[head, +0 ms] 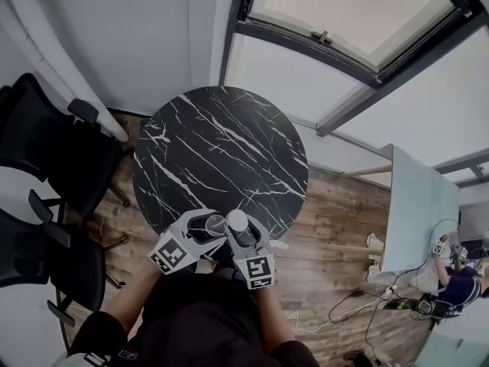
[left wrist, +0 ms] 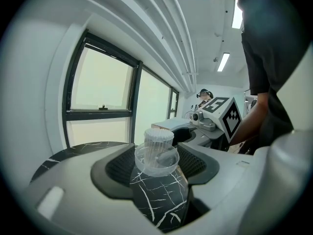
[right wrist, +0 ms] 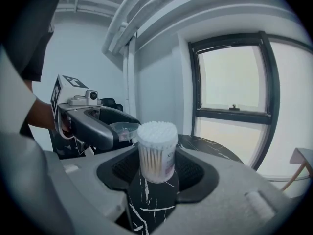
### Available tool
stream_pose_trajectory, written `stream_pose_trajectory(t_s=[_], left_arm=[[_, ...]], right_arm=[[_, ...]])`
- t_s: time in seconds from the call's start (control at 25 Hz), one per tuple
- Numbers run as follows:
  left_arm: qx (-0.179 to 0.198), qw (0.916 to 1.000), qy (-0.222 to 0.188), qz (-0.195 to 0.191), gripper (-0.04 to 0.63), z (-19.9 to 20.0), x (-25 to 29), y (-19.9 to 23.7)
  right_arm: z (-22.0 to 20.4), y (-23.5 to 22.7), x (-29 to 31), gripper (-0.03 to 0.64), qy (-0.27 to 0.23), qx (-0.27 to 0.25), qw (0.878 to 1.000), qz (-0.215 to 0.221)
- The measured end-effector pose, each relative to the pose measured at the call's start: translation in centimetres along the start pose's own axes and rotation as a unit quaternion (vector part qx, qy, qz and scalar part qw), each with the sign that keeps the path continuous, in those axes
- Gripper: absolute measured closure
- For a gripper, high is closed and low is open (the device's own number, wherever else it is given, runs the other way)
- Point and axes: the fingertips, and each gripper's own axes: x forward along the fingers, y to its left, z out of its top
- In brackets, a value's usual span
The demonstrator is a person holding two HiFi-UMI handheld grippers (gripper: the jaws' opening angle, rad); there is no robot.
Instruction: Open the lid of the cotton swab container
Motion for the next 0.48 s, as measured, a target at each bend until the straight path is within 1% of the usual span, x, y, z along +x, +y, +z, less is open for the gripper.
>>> stream_pose_trajectory(t_s=[0.24, 0.48], left_arm=[[0.016, 0.9998, 0.008, 0.001, 0.318, -0.06, -0.16, -0.21], [0.005, 1.0, -0.005, 0.002, 0.319, 0.34, -0.59, -0.1]], right_arm=[[-0.35, 0.2, -0.05, 0.392, 0.005, 0.007, 1.0, 0.007], [-0.01, 0.39, -0.08, 0.385, -0.001, 0.011, 1.0, 0.009]])
